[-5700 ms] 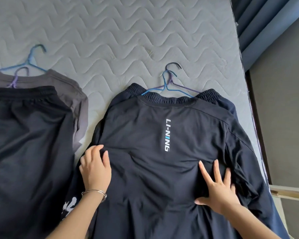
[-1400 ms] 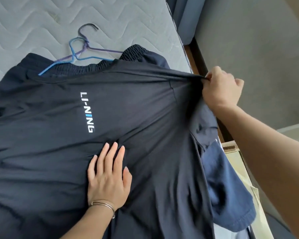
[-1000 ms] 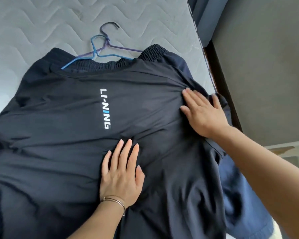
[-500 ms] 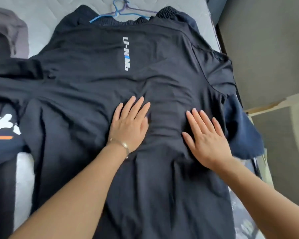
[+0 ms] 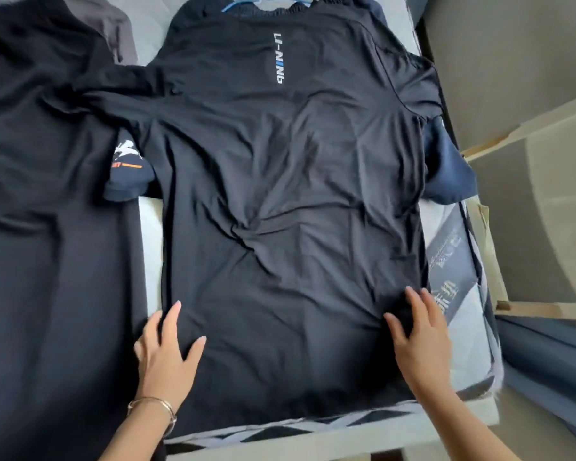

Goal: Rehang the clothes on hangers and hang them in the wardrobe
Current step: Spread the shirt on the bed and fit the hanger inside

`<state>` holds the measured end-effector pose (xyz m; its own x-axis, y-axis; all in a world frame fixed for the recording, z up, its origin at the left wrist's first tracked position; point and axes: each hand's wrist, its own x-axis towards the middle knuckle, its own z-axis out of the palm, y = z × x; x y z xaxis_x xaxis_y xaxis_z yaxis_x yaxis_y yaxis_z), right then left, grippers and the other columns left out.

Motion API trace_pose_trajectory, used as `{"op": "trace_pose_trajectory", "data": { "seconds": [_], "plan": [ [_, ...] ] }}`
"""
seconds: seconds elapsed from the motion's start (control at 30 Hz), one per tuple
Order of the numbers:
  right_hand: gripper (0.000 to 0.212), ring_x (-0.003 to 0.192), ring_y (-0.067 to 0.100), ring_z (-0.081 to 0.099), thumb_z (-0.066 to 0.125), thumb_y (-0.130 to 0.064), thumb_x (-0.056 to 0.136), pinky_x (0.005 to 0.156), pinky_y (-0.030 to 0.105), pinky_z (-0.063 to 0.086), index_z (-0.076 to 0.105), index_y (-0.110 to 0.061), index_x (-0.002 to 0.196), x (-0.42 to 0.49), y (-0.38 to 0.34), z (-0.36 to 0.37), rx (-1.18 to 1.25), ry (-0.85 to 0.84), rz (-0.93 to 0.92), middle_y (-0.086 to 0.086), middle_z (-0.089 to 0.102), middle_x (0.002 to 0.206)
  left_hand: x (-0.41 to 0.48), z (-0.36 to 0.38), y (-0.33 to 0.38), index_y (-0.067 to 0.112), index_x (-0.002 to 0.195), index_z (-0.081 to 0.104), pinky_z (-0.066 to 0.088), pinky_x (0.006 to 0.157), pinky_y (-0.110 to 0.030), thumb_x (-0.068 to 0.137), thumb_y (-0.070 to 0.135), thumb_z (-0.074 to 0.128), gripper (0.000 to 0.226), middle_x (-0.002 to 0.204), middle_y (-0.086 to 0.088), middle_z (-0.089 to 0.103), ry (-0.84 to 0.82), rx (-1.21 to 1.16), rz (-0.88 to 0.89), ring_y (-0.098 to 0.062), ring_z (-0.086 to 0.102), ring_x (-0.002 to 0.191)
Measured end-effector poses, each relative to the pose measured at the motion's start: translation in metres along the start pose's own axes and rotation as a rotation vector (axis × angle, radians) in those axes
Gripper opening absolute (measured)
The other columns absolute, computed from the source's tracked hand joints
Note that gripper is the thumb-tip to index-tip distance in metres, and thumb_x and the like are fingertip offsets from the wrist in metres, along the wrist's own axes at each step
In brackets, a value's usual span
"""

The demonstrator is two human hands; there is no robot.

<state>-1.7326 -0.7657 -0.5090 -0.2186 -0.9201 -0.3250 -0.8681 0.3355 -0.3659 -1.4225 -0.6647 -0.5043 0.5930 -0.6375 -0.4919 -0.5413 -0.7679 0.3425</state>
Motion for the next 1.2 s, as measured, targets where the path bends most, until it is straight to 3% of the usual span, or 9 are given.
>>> {"op": "trace_pose_trajectory", "data": {
  "seconds": [0.17, 0.33, 0.43, 0.63, 0.77, 0.87, 0.93, 1.07, 1.2],
  "plan": [
    [0.035, 0.108, 0.035, 0.053, 0.059, -0.031, 0.088, 0.085, 0.042, 0.039, 0.053, -0.008, 0.114, -0.015, 0.011, -0.007, 0.293, 0.053, 0.461, 0.012, 0.059, 0.110, -0.001, -0.006, 0.002, 0.001, 0.125, 0.044, 0.038, 0.095, -0.042, 0.081, 0.016, 0.067, 0.052, 0.124, -0.022, 0.052, 0.029, -0.313, -0.272, -0.038, 0.049, 0.112],
    [0.044, 0.066, 0.030, 0.048, 0.056, -0.037, 0.089, 0.061, 0.039, 0.032, 0.039, -0.009, 0.059, -0.040, 0.021, -0.012, 0.262, -0.067, 0.439, 0.006, 0.048, 0.059, -0.027, 0.001, -0.030, 0.006, 0.090, 0.064, 0.047, 0.085, -0.038, 0.084, 0.028, 0.064, 0.023, 0.092, -0.009, 0.068, -0.174, -0.388, -0.295, -0.033, 0.060, 0.096],
    [0.038, 0.068, 0.030, 0.045, 0.052, -0.032, 0.092, 0.061, 0.038, 0.030, 0.040, -0.008, 0.065, -0.049, 0.030, -0.017, 0.307, -0.060, 0.458, 0.009, 0.047, 0.062, -0.043, 0.001, -0.046, 0.012, 0.093, 0.065, 0.044, 0.081, -0.034, 0.088, 0.023, 0.059, 0.013, 0.083, 0.002, 0.066, -0.213, -0.446, -0.295, -0.028, 0.060, 0.093],
    [0.028, 0.089, 0.031, 0.051, 0.049, -0.030, 0.094, 0.077, 0.034, 0.034, 0.056, -0.005, 0.101, -0.055, 0.048, -0.022, 0.280, 0.035, 0.478, 0.016, 0.060, 0.095, -0.052, -0.003, -0.064, -0.008, 0.093, 0.058, 0.042, 0.085, -0.044, 0.093, 0.029, 0.050, 0.038, 0.089, -0.029, 0.061, -0.112, -0.416, -0.342, -0.041, 0.055, 0.091],
    [0.033, 0.104, 0.035, 0.055, 0.051, -0.029, 0.093, 0.092, 0.040, 0.039, 0.059, -0.003, 0.113, -0.058, 0.053, -0.026, 0.275, 0.094, 0.508, 0.019, 0.064, 0.108, -0.059, -0.002, -0.074, -0.001, 0.105, 0.061, 0.043, 0.095, -0.047, 0.088, 0.042, 0.054, 0.047, 0.104, -0.023, 0.065, -0.119, -0.354, -0.376, -0.039, 0.057, 0.105],
    [0.033, 0.106, 0.036, 0.055, 0.052, -0.027, 0.092, 0.092, 0.040, 0.040, 0.058, -0.002, 0.113, -0.058, 0.059, -0.028, 0.276, 0.114, 0.510, 0.020, 0.064, 0.109, -0.069, -0.004, -0.083, 0.006, 0.085, 0.064, 0.046, 0.078, -0.040, 0.084, 0.036, 0.063, 0.029, 0.083, -0.010, 0.068, -0.125, -0.418, -0.371, -0.032, 0.061, 0.084],
    [0.033, 0.102, 0.035, 0.055, 0.052, -0.027, 0.093, 0.088, 0.039, 0.040, 0.058, -0.002, 0.113, -0.058, 0.062, -0.030, 0.292, 0.103, 0.502, 0.019, 0.063, 0.106, -0.073, -0.005, -0.092, 0.001, 0.070, 0.049, 0.039, 0.064, -0.034, 0.079, 0.039, 0.068, 0.043, 0.064, -0.014, 0.053, -0.137, -0.447, -0.367, -0.024, 0.045, 0.064],
    [0.028, 0.069, 0.021, 0.042, 0.056, -0.026, 0.091, 0.059, 0.034, 0.031, 0.057, -0.003, 0.074, -0.058, 0.068, -0.035, 0.457, -0.006, 0.500, 0.011, 0.052, 0.075, -0.076, -0.004, -0.094, 0.003, 0.076, 0.052, 0.041, 0.067, -0.036, 0.084, 0.023, 0.065, 0.025, 0.083, -0.025, 0.060, -0.145, -0.640, -0.402, -0.024, 0.050, 0.070],
    [0.030, 0.070, 0.012, 0.045, 0.060, -0.015, 0.088, 0.070, 0.025, 0.038, 0.044, -0.013, 0.062, -0.057, 0.072, -0.037, 0.946, 0.003, 0.735, 0.002, 0.047, 0.072, -0.076, -0.009, -0.085, 0.011, 0.086, 0.059, 0.058, 0.070, -0.025, 0.089, 0.008, 0.055, 0.006, 0.084, -0.008, 0.071, -0.161, -1.035, -0.498, -0.016, 0.067, 0.077]
  ]
}}
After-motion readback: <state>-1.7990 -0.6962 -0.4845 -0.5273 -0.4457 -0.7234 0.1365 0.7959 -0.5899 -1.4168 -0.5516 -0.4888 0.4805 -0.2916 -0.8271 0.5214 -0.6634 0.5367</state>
